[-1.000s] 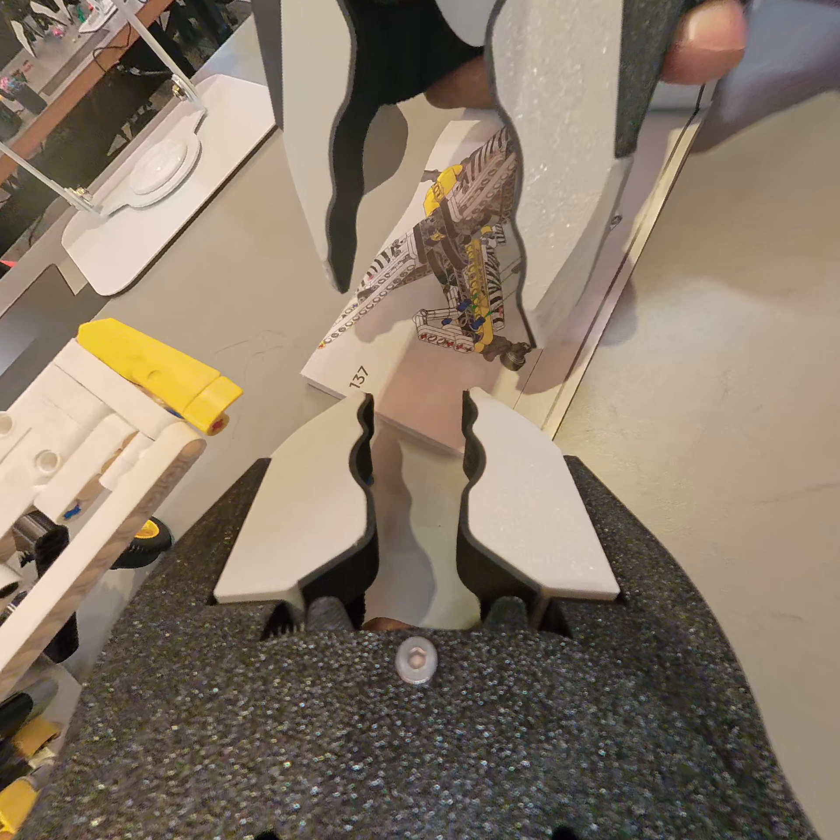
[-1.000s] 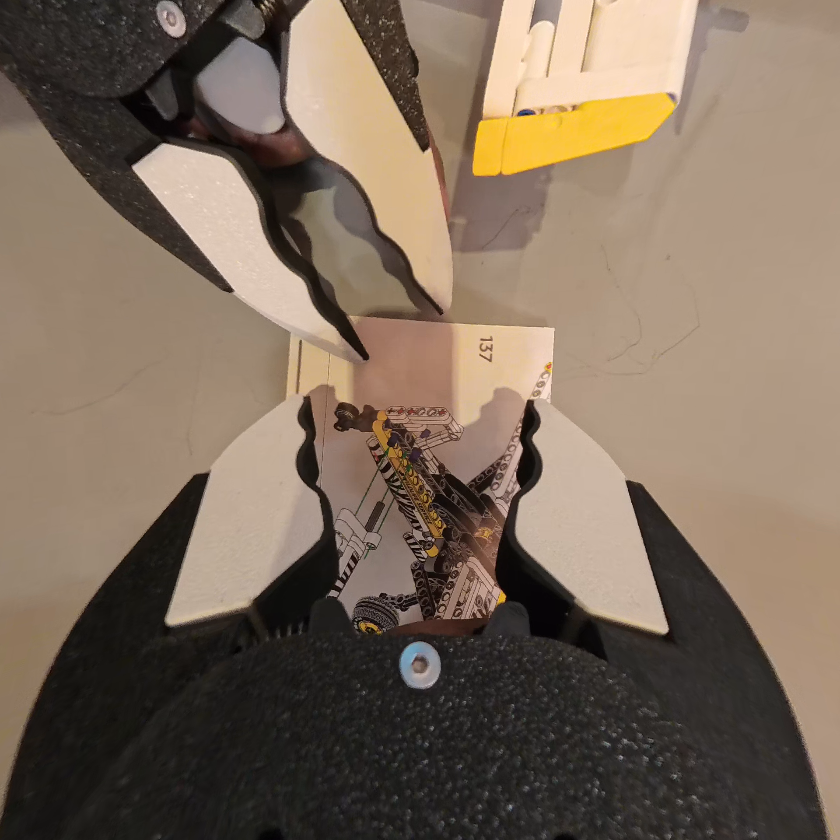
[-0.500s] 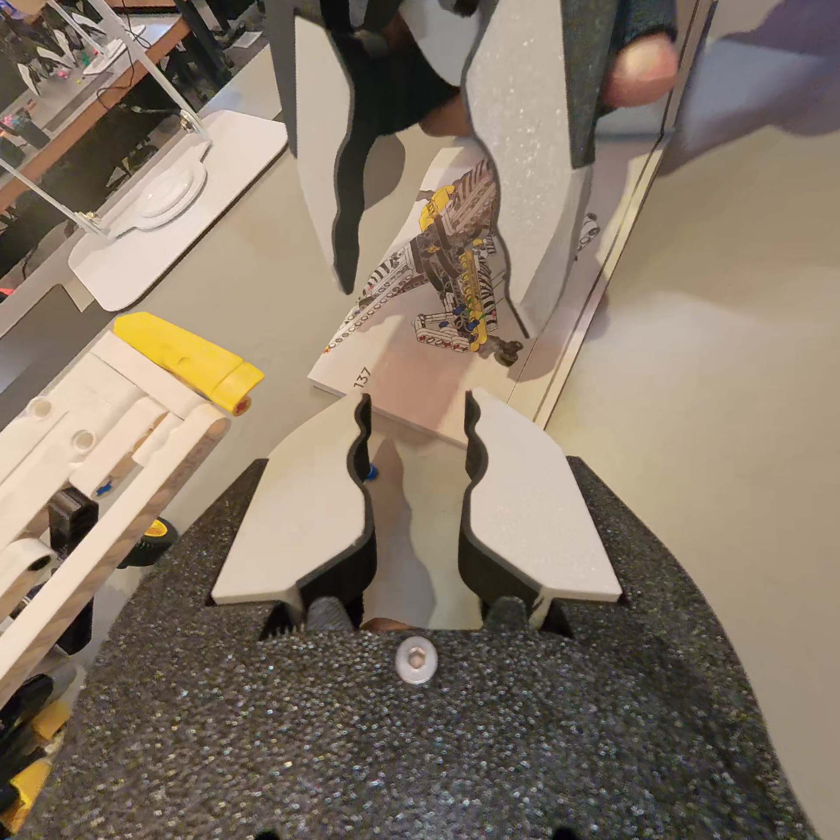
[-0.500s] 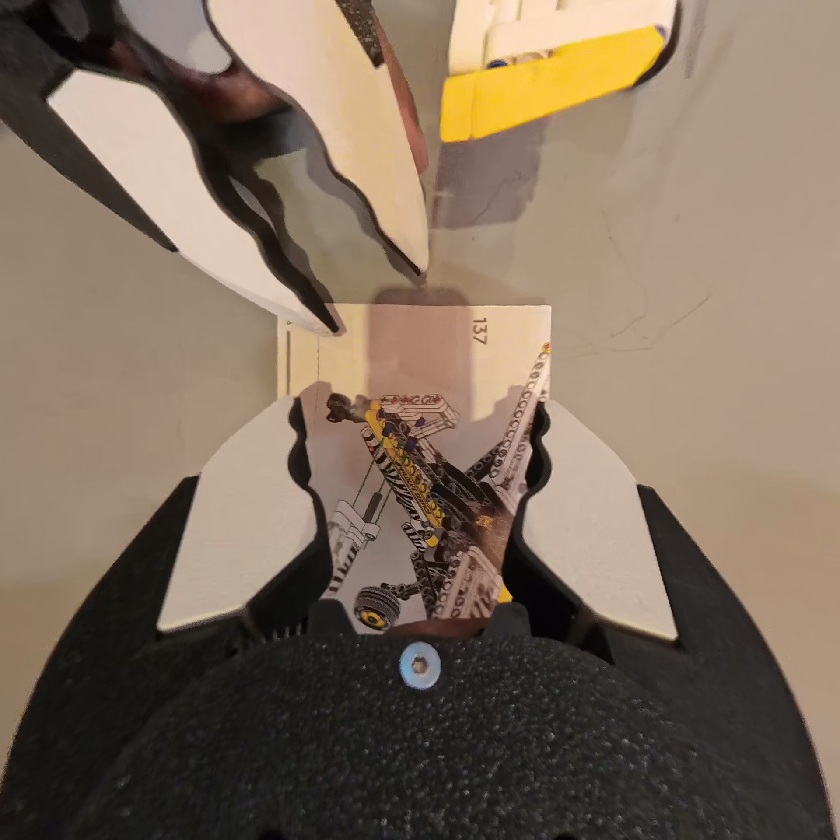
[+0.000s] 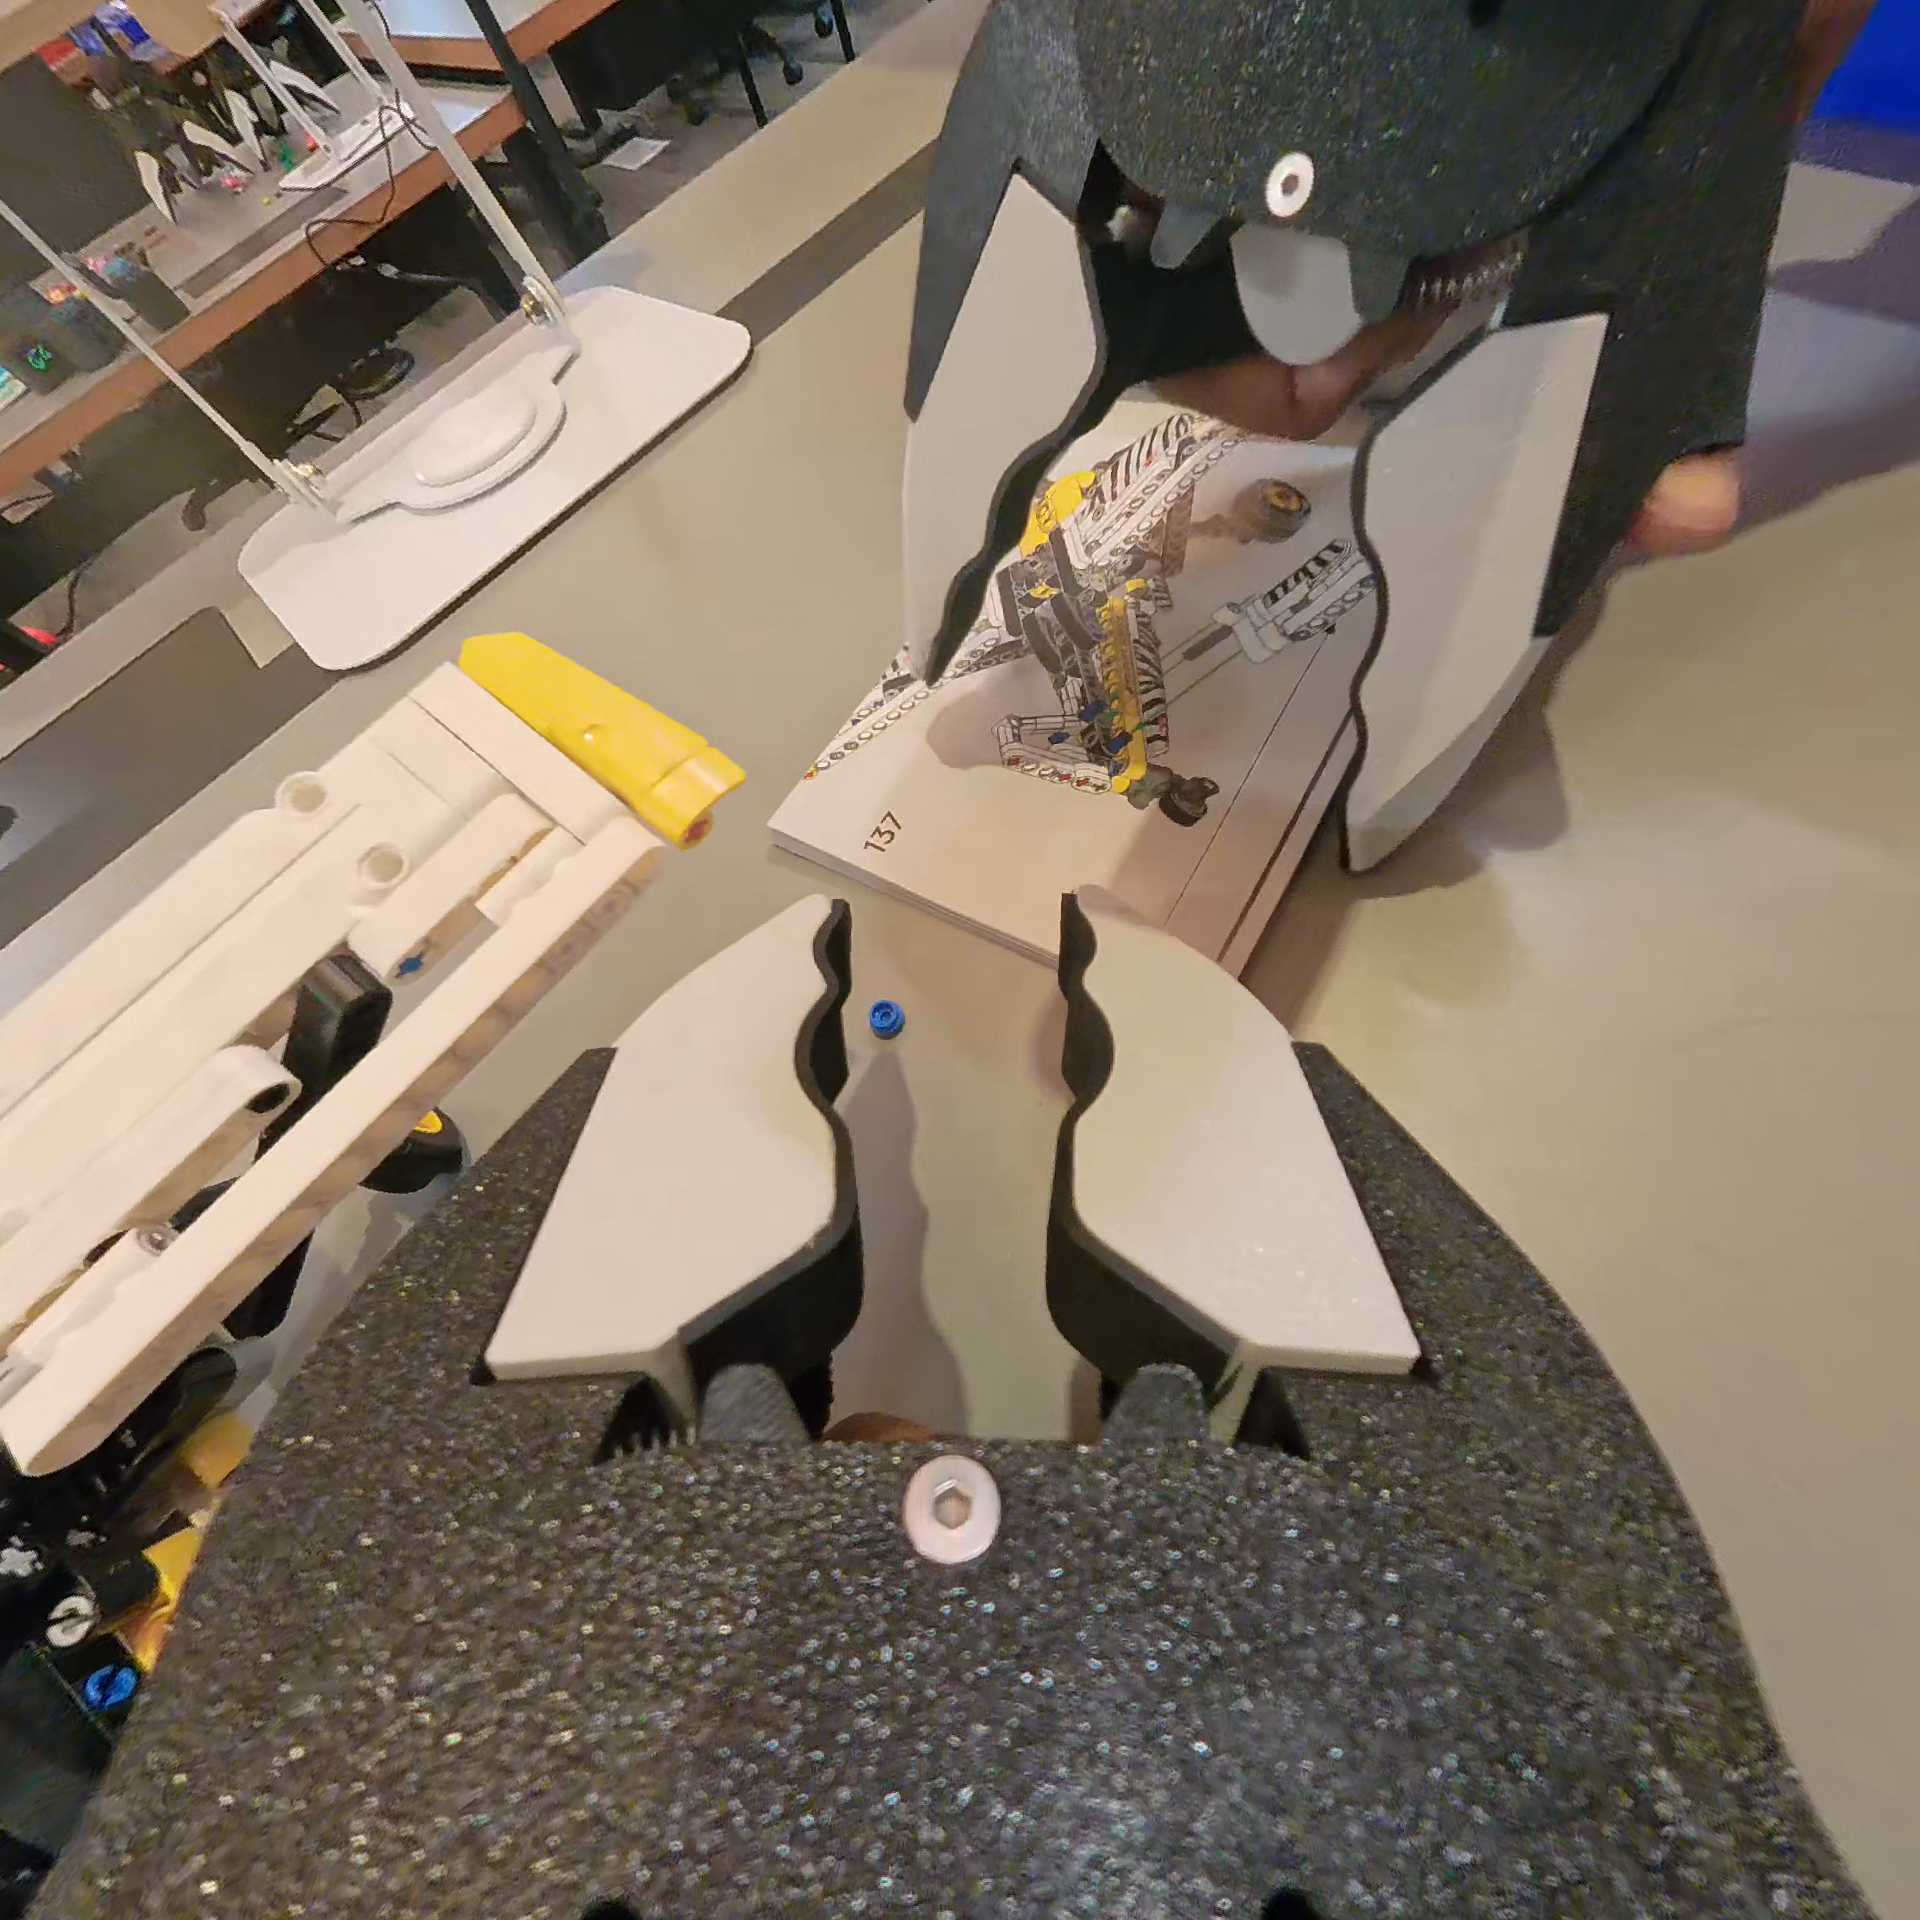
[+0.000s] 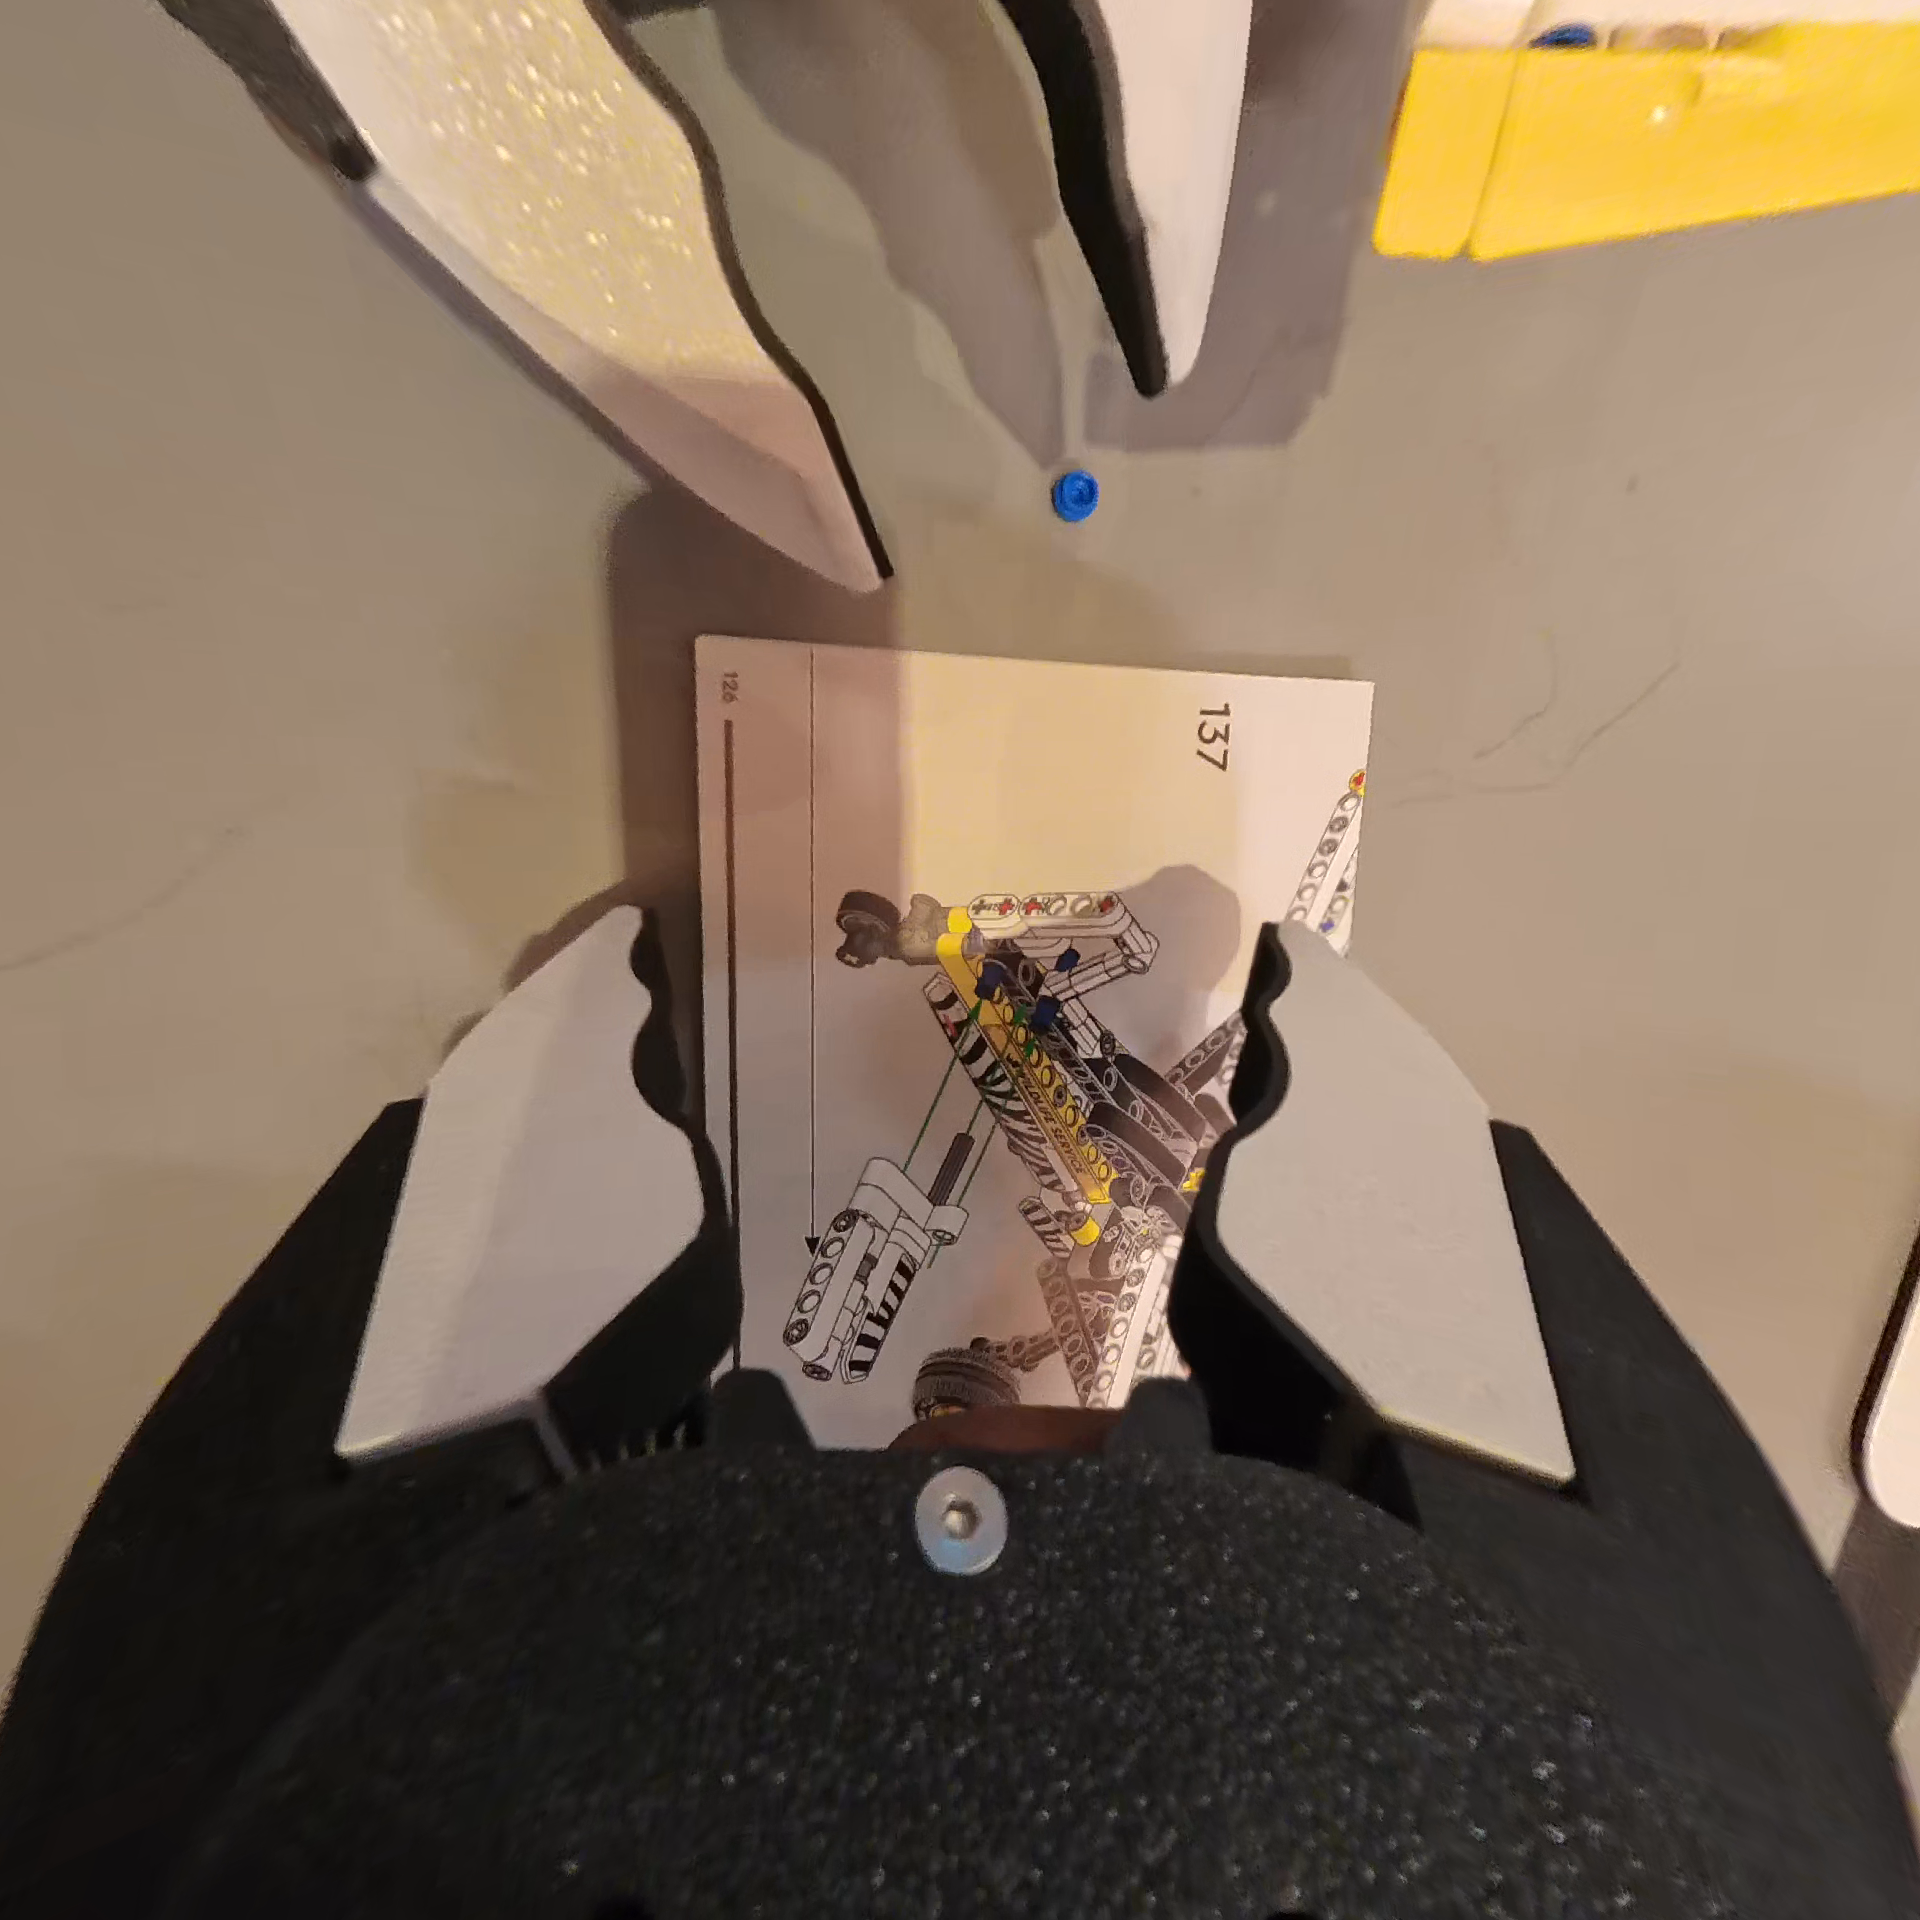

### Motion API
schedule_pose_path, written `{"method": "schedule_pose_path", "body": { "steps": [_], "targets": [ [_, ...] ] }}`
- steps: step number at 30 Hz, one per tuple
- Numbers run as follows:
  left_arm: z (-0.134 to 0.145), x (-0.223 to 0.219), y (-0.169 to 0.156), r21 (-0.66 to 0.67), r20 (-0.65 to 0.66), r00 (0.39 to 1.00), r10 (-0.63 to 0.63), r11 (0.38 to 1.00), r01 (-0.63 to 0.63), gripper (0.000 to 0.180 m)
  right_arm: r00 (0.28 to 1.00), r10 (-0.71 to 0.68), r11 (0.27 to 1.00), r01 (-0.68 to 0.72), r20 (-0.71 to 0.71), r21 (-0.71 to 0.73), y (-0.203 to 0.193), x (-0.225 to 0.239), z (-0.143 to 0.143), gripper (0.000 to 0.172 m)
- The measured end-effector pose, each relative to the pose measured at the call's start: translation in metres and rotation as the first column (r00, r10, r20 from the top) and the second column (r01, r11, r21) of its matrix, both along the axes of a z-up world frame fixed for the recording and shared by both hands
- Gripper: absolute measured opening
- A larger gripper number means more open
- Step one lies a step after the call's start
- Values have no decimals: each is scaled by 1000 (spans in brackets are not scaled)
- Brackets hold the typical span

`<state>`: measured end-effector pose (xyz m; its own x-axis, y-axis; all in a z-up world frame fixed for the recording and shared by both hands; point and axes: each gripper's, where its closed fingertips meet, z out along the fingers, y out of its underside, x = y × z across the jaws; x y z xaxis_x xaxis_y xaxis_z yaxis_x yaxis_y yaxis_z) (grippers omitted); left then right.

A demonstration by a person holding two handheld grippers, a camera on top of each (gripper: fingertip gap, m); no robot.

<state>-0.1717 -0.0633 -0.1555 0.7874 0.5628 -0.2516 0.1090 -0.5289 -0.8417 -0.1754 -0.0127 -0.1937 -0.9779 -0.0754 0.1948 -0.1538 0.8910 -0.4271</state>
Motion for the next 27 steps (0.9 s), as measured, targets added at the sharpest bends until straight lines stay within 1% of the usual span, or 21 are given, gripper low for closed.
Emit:
{"method": "schedule_pose_path", "body": {
  "steps": [3, 19, 27],
  "targets": [
    [-1, 0, 0, -5, -3, 1000, 1, 1000, -1, 39, 1000, -23, 1000, 23, 1, 0, 3, -4, 0, 100],
    [-6, 0, 1, 8, 43, 999, -2, 1000, 2, 39, 996, -67, 996, 71, 61, -54, 12, -9, 8, 95],
    [-7, 6, 7, 68, 127, 991, -29, 997, 20, 39, 994, -85, 992, 91, 66, -87, 16, -12, 14, 93]
  ]
}}
